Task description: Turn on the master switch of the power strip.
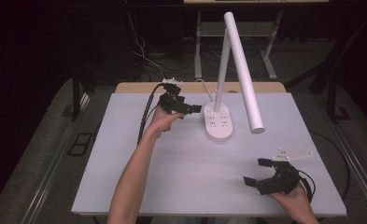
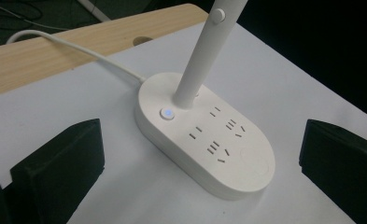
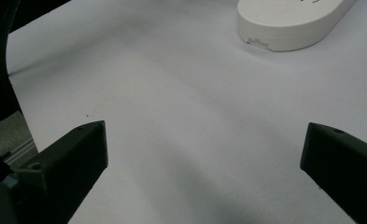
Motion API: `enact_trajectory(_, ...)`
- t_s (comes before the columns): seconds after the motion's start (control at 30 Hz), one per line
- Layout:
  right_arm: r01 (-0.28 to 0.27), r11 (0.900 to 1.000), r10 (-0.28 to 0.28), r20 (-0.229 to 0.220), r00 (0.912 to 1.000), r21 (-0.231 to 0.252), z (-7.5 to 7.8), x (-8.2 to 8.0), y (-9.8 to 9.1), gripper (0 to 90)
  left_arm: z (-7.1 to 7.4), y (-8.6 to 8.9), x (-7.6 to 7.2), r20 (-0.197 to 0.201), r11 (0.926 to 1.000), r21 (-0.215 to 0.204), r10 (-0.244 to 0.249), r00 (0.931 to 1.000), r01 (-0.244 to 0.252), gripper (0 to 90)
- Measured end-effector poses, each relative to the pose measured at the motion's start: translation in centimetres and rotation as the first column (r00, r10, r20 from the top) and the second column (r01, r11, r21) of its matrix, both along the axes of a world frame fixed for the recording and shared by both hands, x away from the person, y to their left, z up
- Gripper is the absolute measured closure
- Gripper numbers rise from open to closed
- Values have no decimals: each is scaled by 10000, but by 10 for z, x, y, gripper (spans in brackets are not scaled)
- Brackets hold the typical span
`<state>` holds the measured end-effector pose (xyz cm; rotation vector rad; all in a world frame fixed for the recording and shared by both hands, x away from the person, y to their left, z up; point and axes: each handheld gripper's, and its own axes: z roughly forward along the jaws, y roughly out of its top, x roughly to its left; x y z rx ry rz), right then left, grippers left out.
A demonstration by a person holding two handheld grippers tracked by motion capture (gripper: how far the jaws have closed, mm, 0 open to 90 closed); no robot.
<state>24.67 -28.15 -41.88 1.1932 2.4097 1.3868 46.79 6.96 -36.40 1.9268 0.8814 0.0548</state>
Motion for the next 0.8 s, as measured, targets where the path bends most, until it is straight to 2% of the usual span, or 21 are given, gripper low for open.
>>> enact_trajectory(0.13, 35, 10000, -35, -35, 10000, 40, 1, -1, 0, 3, 4, 11, -7, 235, 9999, 117, 19, 9997, -21, 0)
enact_trajectory(0.37, 40, 10000, -40, -37, 10000, 45, 1, -1, 0, 3, 8, 26, -26, 419, 9999, -82, 111, 9991, -108, 0)
enact_trajectory(0.53, 20, 10000, -20, -46, 10000, 30, 0, -1, 0, 3, 6, 38, -39, 484, 9999, 82, 131, 9987, -135, 0)
enact_trajectory(0.8, 40, 10000, -39, -43, 10000, 20, 0, -1, 0, 3, 1, 56, -63, 571, 9999, -43, 158, 9982, -155, 0)
